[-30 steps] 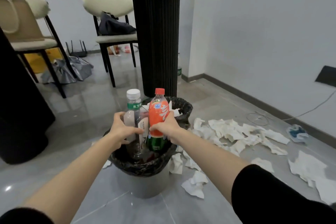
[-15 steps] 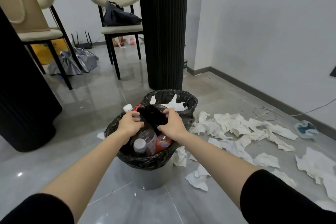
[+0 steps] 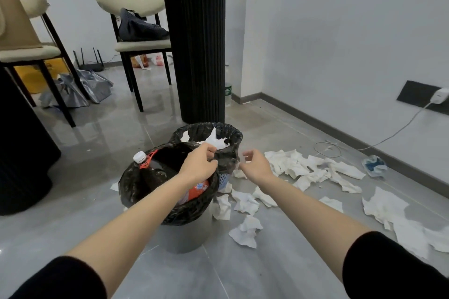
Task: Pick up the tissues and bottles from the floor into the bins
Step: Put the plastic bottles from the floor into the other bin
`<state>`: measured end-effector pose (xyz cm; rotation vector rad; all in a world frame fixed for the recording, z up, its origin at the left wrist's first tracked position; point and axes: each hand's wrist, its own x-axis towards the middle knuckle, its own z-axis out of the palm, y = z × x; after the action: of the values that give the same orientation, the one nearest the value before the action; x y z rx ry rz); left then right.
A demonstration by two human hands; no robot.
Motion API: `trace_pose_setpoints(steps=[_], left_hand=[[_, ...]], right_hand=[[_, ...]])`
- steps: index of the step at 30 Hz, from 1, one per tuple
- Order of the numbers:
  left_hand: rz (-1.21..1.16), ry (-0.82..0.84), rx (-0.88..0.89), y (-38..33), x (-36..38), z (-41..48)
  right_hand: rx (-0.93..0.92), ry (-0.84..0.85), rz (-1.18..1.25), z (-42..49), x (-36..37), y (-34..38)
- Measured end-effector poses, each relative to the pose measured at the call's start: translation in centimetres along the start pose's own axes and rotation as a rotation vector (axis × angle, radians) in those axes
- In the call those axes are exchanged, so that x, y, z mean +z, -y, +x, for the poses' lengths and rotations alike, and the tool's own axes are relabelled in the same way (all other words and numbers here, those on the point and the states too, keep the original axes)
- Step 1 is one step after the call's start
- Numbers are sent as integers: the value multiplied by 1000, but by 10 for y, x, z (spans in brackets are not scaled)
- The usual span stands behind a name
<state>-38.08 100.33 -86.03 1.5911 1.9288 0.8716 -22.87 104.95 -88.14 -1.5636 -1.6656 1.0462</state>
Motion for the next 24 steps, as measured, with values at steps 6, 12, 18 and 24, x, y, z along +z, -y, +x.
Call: trace_pose_setpoints(steps=[6, 12, 18, 24], left_hand=[[595, 280, 46, 10, 39, -14], [714, 351, 47, 39, 42, -27], [736, 333, 71, 46, 26, -35], [786, 327, -16, 66, -8, -47]], right_hand=[[39, 45, -101, -7, -16, -25], [93, 79, -101, -7, -9, -37], [91, 106, -141, -2, 11, -36], [53, 175, -165, -1, 35, -25]])
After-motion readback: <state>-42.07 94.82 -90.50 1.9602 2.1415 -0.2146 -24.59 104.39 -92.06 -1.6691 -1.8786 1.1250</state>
